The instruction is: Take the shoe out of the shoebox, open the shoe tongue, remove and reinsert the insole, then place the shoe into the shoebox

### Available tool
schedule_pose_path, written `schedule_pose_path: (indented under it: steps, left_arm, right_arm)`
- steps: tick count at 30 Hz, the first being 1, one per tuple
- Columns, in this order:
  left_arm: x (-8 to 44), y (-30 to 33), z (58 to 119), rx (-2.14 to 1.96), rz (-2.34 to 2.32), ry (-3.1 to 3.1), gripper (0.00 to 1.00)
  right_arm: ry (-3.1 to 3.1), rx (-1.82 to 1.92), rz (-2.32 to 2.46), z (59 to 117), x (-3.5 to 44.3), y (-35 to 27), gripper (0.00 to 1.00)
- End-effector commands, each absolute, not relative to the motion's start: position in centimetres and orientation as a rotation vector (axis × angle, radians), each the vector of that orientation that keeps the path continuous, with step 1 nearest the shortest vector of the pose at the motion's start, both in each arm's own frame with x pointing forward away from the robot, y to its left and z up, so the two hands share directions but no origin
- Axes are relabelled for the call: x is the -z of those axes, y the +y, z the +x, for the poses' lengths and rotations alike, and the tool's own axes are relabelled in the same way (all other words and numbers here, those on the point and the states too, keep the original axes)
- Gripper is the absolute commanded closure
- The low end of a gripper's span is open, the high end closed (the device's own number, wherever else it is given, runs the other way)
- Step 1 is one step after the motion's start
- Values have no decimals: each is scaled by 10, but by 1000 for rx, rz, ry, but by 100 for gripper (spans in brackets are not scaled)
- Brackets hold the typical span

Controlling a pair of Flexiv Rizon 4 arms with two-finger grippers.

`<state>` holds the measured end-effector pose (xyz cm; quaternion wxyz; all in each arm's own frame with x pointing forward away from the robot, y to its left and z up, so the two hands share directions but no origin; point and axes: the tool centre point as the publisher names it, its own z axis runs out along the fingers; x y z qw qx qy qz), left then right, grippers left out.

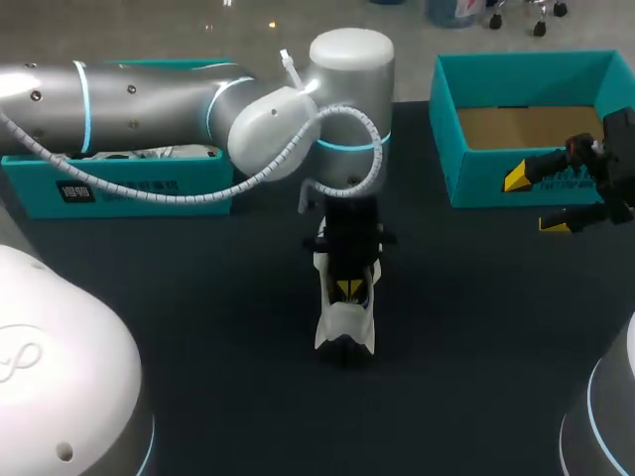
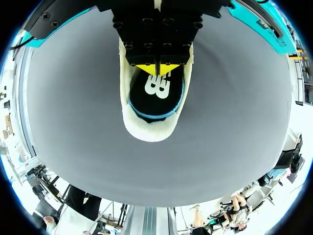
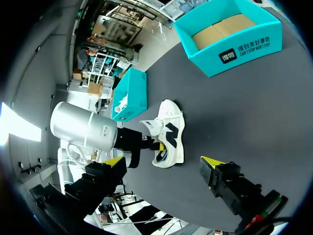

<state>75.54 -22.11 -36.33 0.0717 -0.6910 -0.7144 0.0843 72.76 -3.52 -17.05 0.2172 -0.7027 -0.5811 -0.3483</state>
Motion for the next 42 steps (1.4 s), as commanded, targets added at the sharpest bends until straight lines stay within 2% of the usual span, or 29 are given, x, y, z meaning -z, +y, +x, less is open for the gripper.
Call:
schedule_pose_path:
  steps: [1, 14, 42]
  left_arm:
    - [345, -208, 748, -310, -2097, -2139, 100]
    - [350, -213, 738, -347, -2098, -2069, 100]
    - [400, -220, 745, -234, -2065, -2111, 100]
  right_arm:
    - [-1609, 962, -1950, 727, 171, -35, 0]
    - [-1609, 962, -1950, 727, 171, -35, 0]
    - [-1609, 962, -1950, 727, 171, -35, 0]
